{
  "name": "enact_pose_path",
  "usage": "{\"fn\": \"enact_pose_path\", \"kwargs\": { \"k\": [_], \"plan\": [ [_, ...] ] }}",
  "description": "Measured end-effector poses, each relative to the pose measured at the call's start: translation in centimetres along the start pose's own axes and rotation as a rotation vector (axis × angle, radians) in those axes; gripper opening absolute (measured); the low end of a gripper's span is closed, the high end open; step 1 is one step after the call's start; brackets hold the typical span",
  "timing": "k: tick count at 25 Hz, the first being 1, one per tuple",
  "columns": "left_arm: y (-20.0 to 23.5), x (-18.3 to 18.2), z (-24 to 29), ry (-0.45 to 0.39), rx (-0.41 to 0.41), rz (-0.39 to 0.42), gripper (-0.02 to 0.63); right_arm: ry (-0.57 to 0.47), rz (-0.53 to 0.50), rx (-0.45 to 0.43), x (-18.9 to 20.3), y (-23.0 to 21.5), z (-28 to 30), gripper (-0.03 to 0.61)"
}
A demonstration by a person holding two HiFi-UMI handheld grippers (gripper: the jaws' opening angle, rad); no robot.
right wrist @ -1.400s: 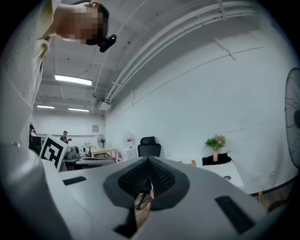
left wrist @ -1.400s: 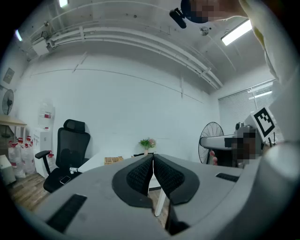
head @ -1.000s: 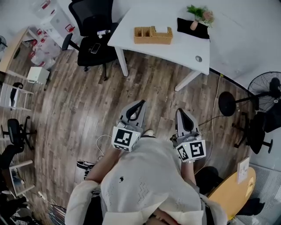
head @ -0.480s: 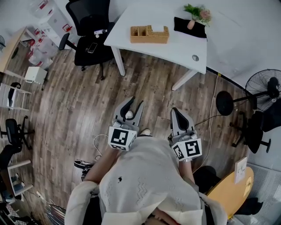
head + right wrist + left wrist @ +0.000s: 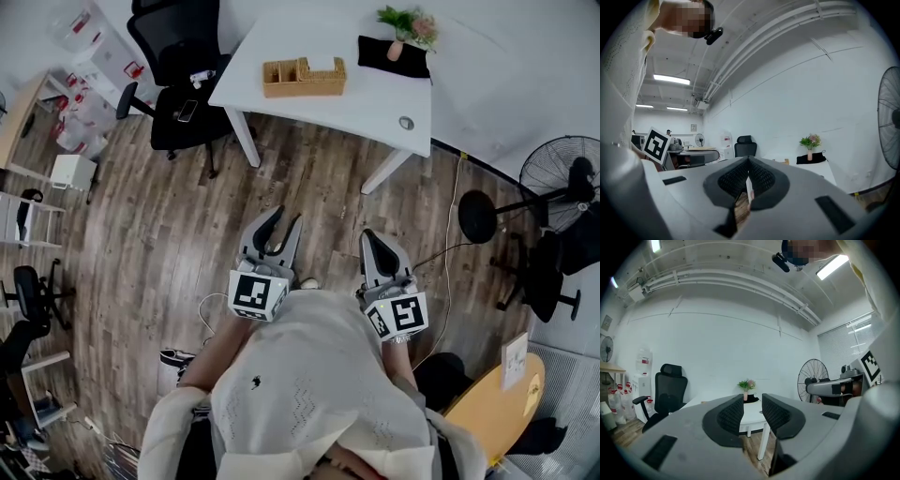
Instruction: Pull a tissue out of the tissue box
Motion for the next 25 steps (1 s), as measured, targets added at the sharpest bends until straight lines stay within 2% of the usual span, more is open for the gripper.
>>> {"fn": "enact_pose_path", "kwargs": {
  "k": [14, 25],
  "plan": [
    [1.0, 0.8, 6.2, -0.02, 0.047, -0.032, 0.123, -0.003, 0.024, 0.085, -0.2, -4.5, 1.9, 0.002],
    [6.9, 2.4, 13.3, -0.02, 0.029, -0.052, 0.123, 0.002, -0.007, 0.069, -2.1, -7.6, 10.9, 0.002]
  ]
}}
Point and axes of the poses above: the fingertips, and each gripper's own axes: z forward along the fingers, y to its left, x out of its underside, the point moved 9 cm from there along -z, backward along the fingers, and after that the axes turned 13 degrees about z, right-handed, at the moved point
